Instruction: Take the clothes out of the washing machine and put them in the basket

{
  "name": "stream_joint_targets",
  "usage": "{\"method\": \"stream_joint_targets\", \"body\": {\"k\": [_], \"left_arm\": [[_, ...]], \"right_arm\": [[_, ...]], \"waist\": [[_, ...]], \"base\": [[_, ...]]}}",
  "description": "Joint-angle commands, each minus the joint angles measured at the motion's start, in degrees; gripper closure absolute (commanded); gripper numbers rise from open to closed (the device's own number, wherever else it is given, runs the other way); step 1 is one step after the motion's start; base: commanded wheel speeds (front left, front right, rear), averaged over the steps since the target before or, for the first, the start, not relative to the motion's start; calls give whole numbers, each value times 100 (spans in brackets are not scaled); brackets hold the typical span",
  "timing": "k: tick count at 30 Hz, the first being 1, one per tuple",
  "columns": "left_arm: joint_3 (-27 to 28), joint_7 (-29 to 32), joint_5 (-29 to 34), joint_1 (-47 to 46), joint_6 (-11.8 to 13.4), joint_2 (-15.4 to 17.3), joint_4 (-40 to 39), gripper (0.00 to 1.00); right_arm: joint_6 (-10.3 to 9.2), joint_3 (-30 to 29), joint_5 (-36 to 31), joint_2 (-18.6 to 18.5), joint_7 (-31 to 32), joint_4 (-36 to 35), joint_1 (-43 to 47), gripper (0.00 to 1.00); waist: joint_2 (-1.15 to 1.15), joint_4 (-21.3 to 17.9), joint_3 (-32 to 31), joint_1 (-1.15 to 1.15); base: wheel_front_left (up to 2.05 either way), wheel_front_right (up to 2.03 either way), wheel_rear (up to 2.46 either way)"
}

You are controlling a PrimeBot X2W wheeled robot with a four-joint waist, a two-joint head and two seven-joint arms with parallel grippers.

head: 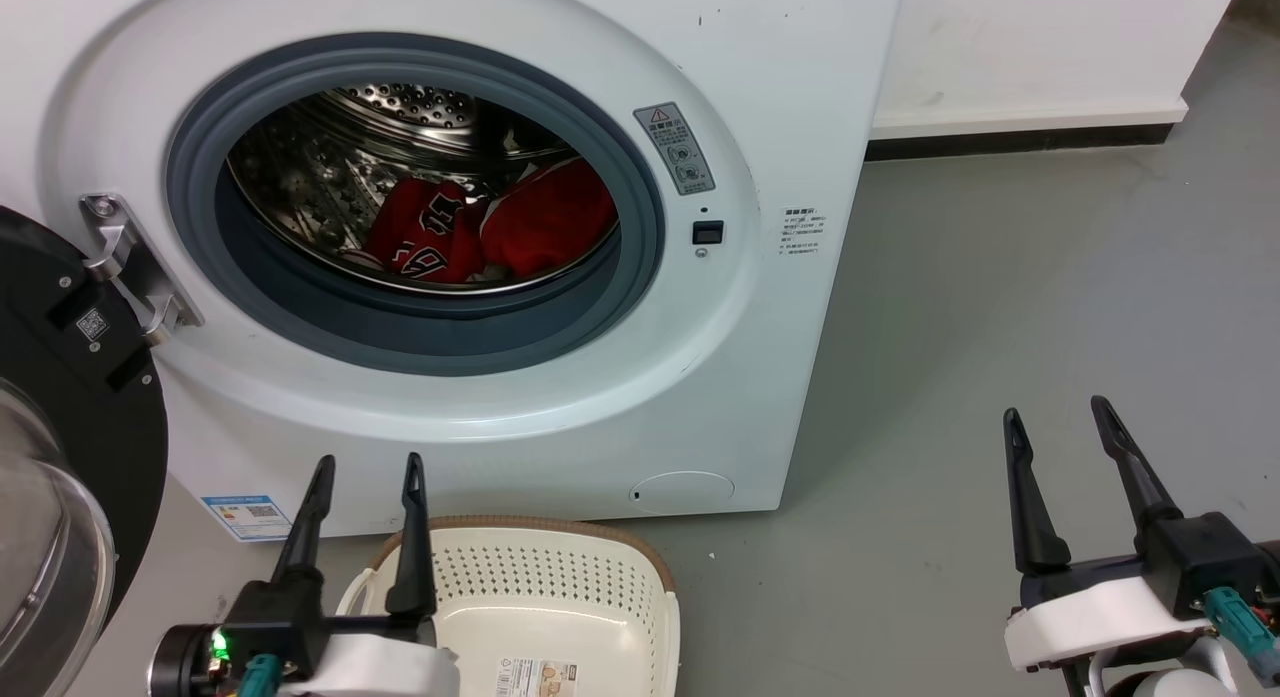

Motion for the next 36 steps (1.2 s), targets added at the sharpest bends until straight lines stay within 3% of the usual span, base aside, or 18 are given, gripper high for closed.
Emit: {"method": "stream_joint_targets", "body": {"k": [1,8,13,36], "left_arm": [[117,-47,-5,77,-107,-51,0,0],[598,-118,185,122,-678,-308,173,0],[667,-119,386,126,-910,-368,262,0],[723,-119,565,-9,-1013,-438,306,0]], "right_arm": [[-4,-3,-13,-13,-43,18,83,0],[-4,-8,69,-11,-115,127,100,0],[-4,-11,137,-10,-112,224,112,0],[-4,-109,296,-10,-112,357,-4,0]], "waist": [[0,-3,-6,0],[0,-21,-37,0],[0,-25,-53,0],[0,21,44,0]], "base": [[0,0,0],[0,0,0],[0,0,0],[0,0,0]]}}
